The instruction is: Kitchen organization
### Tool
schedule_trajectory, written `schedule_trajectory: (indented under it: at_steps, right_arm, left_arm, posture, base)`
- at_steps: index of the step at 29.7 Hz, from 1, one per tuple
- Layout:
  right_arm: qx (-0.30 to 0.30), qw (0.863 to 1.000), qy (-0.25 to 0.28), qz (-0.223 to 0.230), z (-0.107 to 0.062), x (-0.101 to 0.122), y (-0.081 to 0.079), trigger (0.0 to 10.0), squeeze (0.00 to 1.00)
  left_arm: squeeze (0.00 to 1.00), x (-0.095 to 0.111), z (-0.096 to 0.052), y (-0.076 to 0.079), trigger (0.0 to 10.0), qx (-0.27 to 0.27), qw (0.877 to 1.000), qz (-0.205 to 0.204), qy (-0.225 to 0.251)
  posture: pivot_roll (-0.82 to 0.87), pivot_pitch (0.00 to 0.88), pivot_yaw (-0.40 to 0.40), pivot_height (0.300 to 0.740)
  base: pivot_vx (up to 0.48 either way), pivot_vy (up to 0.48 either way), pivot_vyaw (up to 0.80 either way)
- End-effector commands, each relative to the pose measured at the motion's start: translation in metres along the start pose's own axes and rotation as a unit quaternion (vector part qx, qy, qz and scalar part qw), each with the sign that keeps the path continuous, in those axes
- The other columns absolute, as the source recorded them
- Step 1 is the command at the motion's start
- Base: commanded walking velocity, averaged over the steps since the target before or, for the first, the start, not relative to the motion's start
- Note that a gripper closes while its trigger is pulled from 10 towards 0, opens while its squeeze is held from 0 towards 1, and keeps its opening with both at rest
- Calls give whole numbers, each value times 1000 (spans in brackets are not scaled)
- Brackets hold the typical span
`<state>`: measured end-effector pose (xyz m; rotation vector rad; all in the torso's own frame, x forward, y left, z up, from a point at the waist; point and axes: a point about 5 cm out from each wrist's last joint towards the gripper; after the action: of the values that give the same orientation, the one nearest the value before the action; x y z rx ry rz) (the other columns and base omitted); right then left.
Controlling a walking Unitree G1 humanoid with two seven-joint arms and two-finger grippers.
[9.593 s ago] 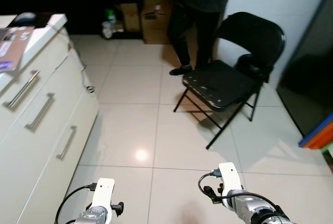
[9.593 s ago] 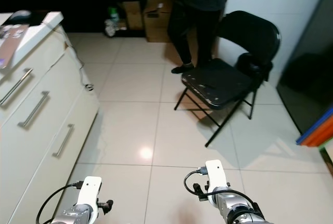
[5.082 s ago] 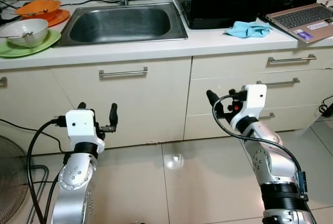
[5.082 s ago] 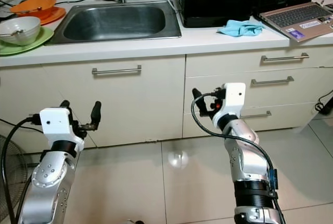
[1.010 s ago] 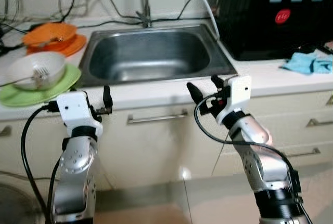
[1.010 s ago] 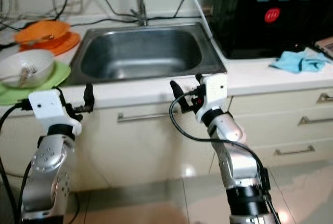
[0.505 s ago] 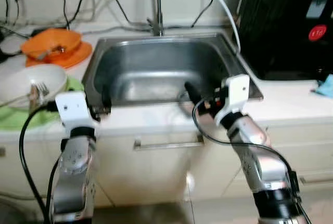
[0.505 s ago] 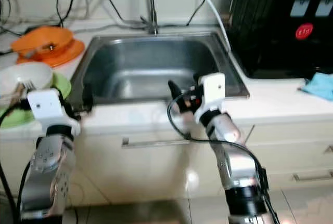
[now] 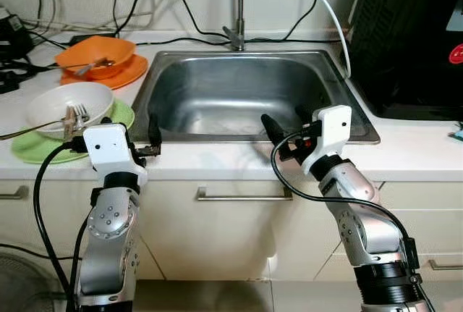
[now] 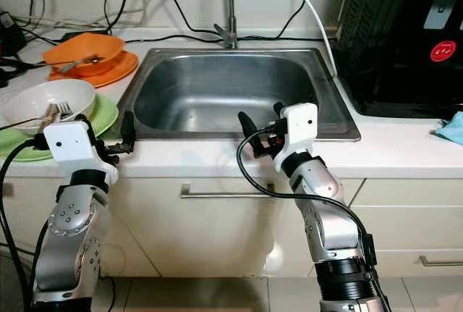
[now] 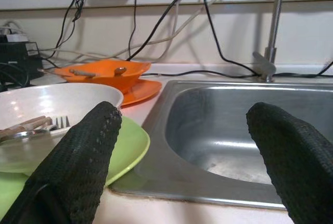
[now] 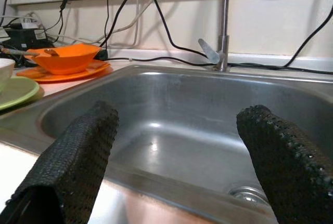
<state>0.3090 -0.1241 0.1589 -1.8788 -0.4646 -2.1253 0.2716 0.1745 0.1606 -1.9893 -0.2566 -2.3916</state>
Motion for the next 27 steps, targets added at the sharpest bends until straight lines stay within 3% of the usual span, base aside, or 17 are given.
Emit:
schedule_trajectory:
  at_steps: [1, 15, 23, 27]
  right_arm:
    - [0, 1000, 12, -7, 3, 7, 1, 10000, 0]
    - [-3, 1000, 12, -6, 3, 6, 1, 10000, 0]
    - [-6, 1000, 14, -3, 3, 6, 1, 10000, 0]
    - [-7, 1000, 15, -2, 3, 6, 1, 10000, 0]
  left_arm:
    - [0, 2, 0, 1, 10000, -5, 1000, 2, 5]
    - [0, 11, 2, 5, 10000, -18, 999, 37, 36]
    - [0, 17, 2, 8, 10000, -27, 997, 49, 52]
    - [0, 30, 2, 12, 10000, -36, 993, 67, 89]
  posture:
    - [-100, 0, 58, 740]
    - [-100, 0, 57, 740]
    - [-99, 0, 60, 740]
    - [-99, 0, 58, 740]
  base:
    - [0, 0, 625]
    - [0, 0, 654]
    - [0, 0, 0]
    - [0, 0, 0]
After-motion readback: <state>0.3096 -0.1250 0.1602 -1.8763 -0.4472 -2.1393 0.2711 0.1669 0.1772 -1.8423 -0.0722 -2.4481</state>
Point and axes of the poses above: a point about 5 cm out from each wrist's last joint towards the gripper, its own z axis pointing out of the wrist towards the gripper, its own x axis along the axis of the wrist's last joint, y = z × x, and after that the axes turned 6 degrees about -z, right-handed
